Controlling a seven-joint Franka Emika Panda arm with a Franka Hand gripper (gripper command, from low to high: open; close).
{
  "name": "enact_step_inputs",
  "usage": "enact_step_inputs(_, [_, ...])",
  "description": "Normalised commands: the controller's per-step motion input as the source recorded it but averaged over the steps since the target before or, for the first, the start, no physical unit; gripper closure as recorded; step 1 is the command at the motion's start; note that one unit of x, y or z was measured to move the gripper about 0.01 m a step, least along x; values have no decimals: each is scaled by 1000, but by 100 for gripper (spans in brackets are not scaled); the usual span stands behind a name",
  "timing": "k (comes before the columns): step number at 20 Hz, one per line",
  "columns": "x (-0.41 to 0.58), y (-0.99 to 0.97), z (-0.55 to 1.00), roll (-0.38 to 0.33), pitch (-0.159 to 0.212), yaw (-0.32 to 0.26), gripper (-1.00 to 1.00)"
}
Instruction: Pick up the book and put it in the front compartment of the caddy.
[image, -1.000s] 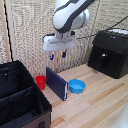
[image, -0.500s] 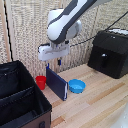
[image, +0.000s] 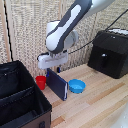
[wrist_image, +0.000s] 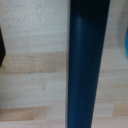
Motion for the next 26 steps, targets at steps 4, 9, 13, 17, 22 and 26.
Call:
enact_step_inputs(4, [0, -181, -276, -66, 1, 88, -100])
enact_step_inputs(9, [12, -165, -85, -26, 0, 42, 100])
enact_step_inputs(13, [1, -4, 0, 0, 0, 0, 100])
enact_step_inputs(17, [0, 98, 0, -17, 0, 0, 100])
enact_step_inputs(22, [0, 197, 24, -7, -39, 2, 100])
enact_step_inputs(26, [0, 294, 312, 0, -16, 0, 100])
